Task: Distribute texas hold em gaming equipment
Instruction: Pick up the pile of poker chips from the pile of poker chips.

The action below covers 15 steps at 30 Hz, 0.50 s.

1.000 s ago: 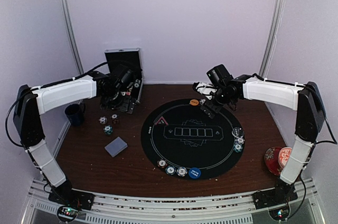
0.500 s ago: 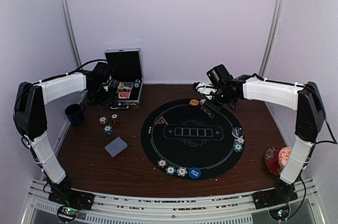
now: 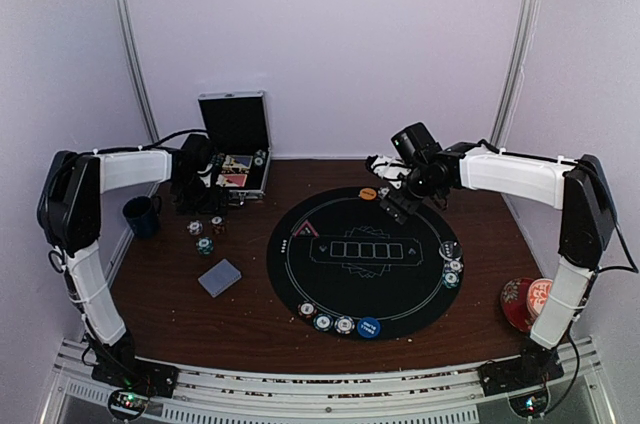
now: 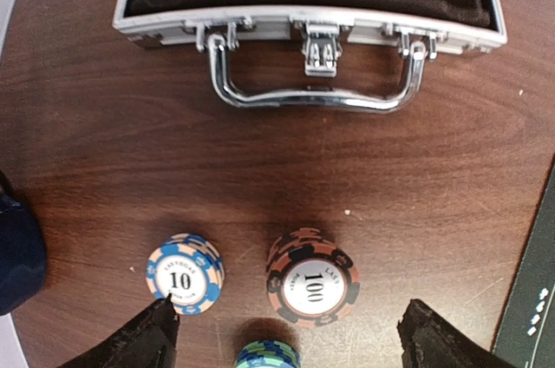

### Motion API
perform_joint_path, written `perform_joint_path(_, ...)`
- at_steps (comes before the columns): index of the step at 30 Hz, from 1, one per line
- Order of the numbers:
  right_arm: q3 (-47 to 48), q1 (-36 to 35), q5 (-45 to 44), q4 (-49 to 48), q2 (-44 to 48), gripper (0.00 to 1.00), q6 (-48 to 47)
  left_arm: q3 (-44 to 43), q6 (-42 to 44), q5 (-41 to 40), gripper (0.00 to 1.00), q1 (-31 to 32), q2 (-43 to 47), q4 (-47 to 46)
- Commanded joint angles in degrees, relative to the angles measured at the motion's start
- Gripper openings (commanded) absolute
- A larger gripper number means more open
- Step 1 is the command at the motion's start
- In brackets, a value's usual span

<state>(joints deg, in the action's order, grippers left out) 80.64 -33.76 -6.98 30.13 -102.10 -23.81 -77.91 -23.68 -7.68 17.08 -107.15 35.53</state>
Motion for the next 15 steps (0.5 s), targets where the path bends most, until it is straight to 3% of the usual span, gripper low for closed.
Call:
perform_joint_path(1, -0.75, 0.10, -1.19, -0.68, -0.09, 1.00, -0.16, 1.10, 1.05, 2.39, 0.90, -0.47, -1.25, -2.27)
perform_joint_path(15, -0.75, 0.01, -1.21, -0.82, -0.24, 1.00, -0.09, -0.08, 2.76, 2.60, 0.82, -0.46, -4.13, -2.48)
